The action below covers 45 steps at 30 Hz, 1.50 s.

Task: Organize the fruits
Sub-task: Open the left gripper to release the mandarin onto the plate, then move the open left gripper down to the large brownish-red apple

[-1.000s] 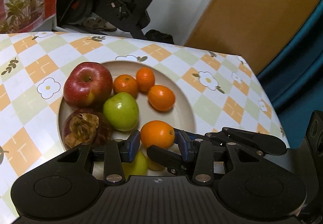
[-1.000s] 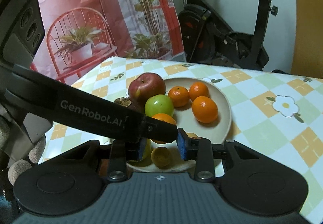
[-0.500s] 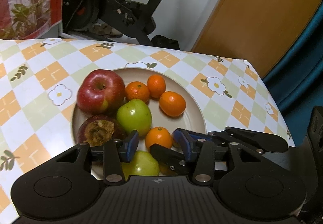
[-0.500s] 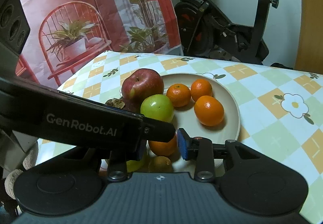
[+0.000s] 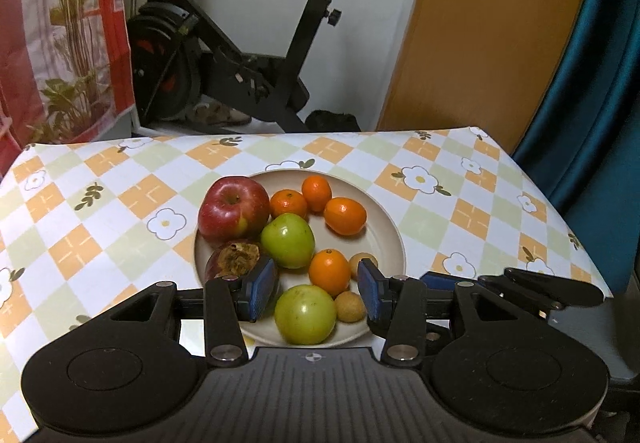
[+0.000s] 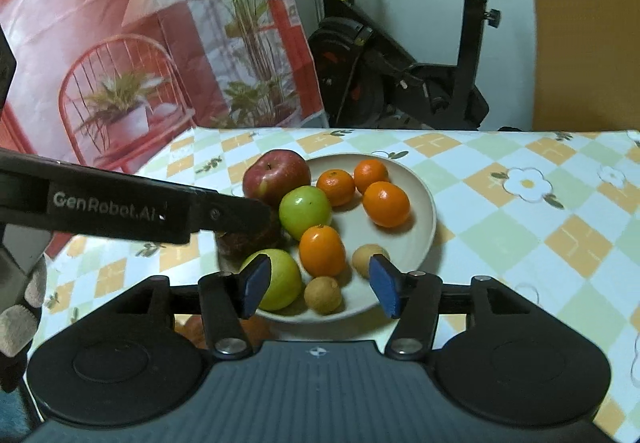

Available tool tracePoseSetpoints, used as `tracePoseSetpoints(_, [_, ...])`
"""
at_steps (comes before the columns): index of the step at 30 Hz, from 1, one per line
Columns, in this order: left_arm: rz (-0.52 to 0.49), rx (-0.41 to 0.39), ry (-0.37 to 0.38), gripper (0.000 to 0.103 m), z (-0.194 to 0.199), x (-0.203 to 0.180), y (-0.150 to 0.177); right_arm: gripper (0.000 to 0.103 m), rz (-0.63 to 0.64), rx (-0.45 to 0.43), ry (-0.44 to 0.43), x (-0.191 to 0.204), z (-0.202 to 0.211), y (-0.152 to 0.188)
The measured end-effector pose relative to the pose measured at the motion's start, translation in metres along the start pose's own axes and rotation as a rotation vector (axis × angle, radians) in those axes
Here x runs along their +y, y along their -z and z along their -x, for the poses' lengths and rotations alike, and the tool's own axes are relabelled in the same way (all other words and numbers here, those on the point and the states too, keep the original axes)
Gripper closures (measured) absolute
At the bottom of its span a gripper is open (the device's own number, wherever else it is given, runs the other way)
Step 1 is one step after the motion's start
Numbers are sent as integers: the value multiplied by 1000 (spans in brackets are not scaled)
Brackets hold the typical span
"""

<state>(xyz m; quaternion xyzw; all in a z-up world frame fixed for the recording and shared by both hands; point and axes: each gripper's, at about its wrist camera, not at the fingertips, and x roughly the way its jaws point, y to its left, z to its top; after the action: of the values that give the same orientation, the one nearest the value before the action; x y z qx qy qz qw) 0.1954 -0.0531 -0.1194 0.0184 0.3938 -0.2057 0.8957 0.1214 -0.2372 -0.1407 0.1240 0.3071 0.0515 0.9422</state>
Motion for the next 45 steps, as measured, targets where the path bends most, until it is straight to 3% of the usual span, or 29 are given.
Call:
tracePoseSetpoints(6, [-35,-74,-52,54,20,-7,16,44,-21,-102,12,6,27,21])
tracePoseSetpoints(16, [12,-145,-80,54,41,-7,47,41,-7,-238,3,8,48,58])
tracePoseSetpoints(21, [16,-163,-108,54,46,-3,60,39,13,-220,-9,10,43,70])
tracePoseSetpoints(29, [116,-178,-136,54,60,28,67,39,24,-226,-17,12,43,76])
tracePoseSetpoints(33, [159,-170,-116,54,60,36,69,39,51,-215,-37,15,42,76])
tracePoseSetpoints(41, [112,-127,-56,54,47,19,75,39,139,-172,-70,31,30,79])
tracePoseSetpoints(45, [126,-106,-32,49,41,18,77,38,156,-157,-81,35,23,77])
